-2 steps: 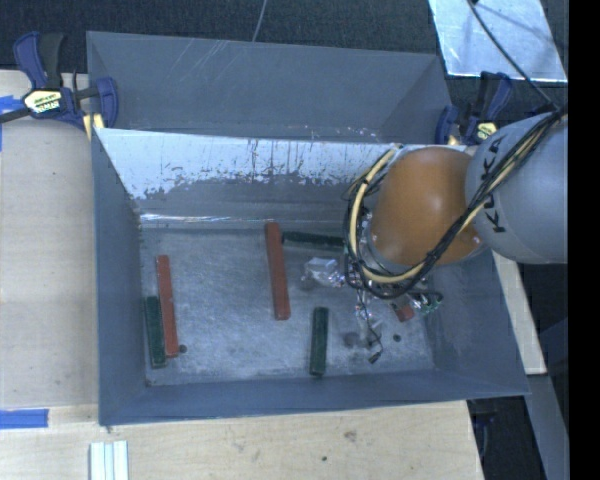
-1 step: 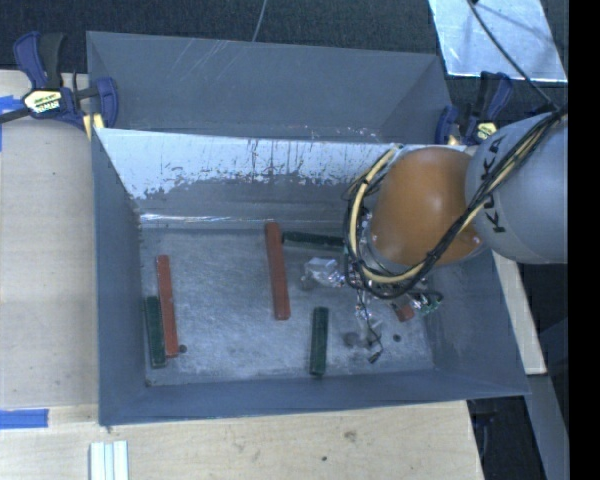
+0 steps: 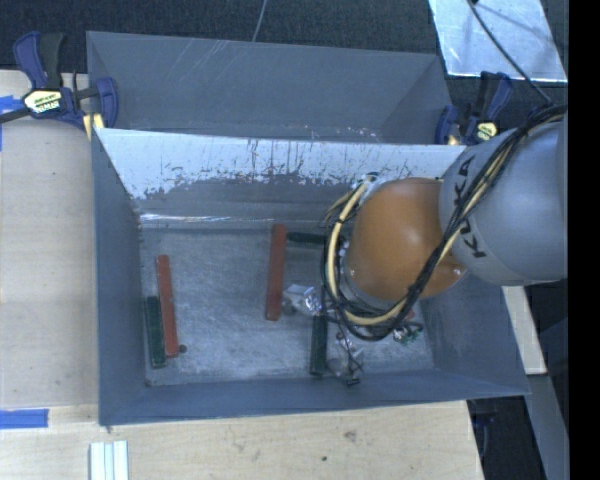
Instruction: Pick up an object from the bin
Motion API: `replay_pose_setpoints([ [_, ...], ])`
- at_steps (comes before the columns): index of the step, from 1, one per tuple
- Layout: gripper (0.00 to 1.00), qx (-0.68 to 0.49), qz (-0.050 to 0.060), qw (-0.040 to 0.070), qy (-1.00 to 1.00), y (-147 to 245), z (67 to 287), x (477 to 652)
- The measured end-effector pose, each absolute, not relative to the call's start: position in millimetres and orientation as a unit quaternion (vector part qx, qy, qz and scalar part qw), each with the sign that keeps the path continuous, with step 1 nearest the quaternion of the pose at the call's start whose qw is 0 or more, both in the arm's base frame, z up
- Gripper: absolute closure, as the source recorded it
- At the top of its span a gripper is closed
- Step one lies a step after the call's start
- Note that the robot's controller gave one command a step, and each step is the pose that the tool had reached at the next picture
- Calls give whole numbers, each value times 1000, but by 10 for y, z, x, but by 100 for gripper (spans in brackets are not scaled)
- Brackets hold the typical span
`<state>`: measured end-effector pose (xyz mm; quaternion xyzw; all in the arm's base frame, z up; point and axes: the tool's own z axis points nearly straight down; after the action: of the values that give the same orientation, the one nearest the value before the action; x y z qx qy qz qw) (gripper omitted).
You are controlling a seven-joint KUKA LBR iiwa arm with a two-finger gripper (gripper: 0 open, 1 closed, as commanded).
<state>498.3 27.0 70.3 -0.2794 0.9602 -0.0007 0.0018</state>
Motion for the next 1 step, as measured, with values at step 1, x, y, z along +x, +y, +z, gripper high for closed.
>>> replay_pose_setpoints([
  [1, 100, -244, 1, 1, 970, 466, 705, 4931],
])
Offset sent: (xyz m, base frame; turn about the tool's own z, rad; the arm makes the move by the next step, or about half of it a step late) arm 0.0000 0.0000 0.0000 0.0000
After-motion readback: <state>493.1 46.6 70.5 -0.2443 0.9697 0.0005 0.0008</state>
